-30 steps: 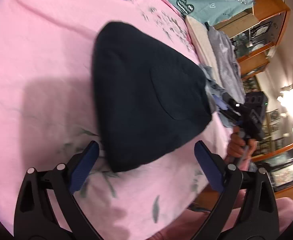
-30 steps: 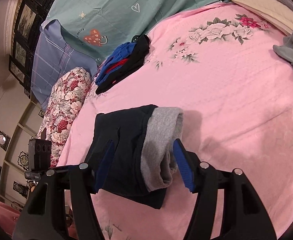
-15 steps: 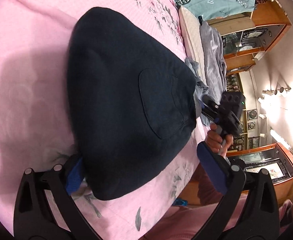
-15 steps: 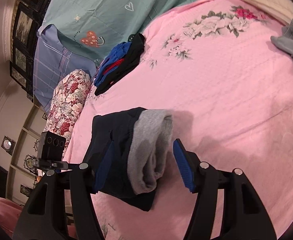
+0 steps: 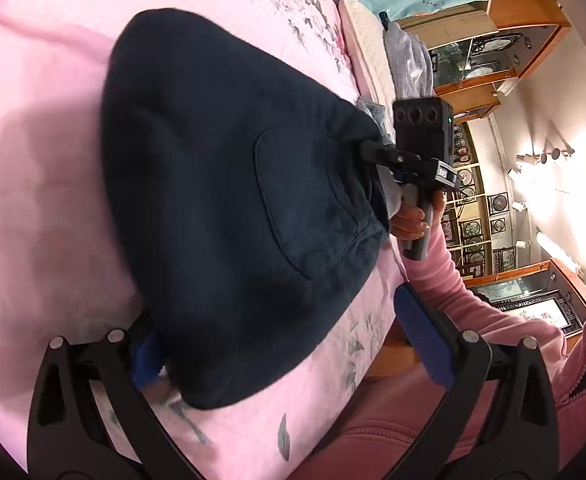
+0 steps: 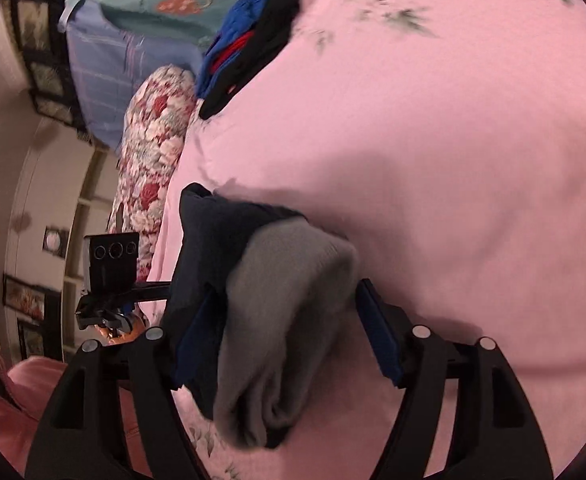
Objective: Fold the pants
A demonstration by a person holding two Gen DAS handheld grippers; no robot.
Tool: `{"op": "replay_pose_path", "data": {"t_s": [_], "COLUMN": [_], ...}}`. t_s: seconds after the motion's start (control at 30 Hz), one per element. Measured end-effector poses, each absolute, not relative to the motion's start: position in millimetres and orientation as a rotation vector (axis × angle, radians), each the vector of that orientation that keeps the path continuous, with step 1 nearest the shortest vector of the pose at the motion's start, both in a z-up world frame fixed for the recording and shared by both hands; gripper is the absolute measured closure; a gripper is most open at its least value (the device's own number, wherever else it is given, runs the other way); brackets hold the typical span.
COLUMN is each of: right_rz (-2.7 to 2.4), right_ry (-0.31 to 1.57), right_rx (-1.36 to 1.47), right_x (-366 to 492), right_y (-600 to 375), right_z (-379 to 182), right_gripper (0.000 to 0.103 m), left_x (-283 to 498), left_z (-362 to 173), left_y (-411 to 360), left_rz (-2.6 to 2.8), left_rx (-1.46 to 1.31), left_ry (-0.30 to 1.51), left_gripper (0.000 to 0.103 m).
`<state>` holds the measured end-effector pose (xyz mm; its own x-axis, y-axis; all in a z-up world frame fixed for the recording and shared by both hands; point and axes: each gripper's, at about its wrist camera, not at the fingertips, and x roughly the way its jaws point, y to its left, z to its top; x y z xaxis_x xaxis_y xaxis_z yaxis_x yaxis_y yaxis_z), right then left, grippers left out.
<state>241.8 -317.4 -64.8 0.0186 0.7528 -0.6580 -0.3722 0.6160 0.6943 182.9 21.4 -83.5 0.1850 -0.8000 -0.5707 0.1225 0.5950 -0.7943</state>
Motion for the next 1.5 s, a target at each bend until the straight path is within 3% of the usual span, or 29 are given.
{"op": "replay_pose_path", "data": {"t_s": [0.03, 0.2, 0.27, 0.37, 0.47, 0.63, 1.07, 1.3, 1.5], "right_rz": [0.929, 1.000, 0.992, 0.963, 0.932, 0.898, 0.912, 1.008, 1.025], "right_ry": [1.278, 1.253, 1.249, 1.250, 1.240, 1.203, 1.014, 0.937, 0.947], "right_rx": [0.349, 0.281, 0.279, 0.308, 0.323, 0.354, 0.335, 0.305, 0.234], "right_x": [245.9, 255.5, 255.1, 252.7, 246.6, 235.0, 200.3, 262.1, 348.1], "right_y": [-308.8, -275.1, -277.6, -287.8, -292.0, -296.8, -270.9, -202.2, -132.2], "right_z": [-64.9, -65.3, -65.0, -66.3, -65.7, -61.1, -9.6, 14.6, 3.2], "right_gripper": [0.026, 0.028, 0.035, 0.042, 0.047, 0.059, 0.064, 0.064, 0.064], "left_x": [184.1, 181.4, 177.9, 170.6, 161.4, 152.9, 145.8, 195.2, 249.8], "left_z": [-83.4, -82.3, -84.4, -87.9, -86.7, -81.1, -23.2, -4.8, -51.3], "left_y": [19.3, 18.0, 24.8, 41.5, 48.8, 56.1, 99.5, 167.3, 219.3], "left_rz": [-0.733, -0.732, -0.697, -0.648, -0.617, -0.600, -0.546, -0.421, -0.357], "left_rx": [-0.681, -0.660, -0.673, -0.736, -0.740, -0.752, -0.564, -0.435, -0.453], "left_ry": [1.212, 1.179, 1.179, 1.165, 1.128, 1.056, 0.836, 0.765, 0.838], "left_gripper": [0.002, 0.007, 0.027, 0.048, 0.062, 0.078, 0.080, 0.080, 0.080]}}
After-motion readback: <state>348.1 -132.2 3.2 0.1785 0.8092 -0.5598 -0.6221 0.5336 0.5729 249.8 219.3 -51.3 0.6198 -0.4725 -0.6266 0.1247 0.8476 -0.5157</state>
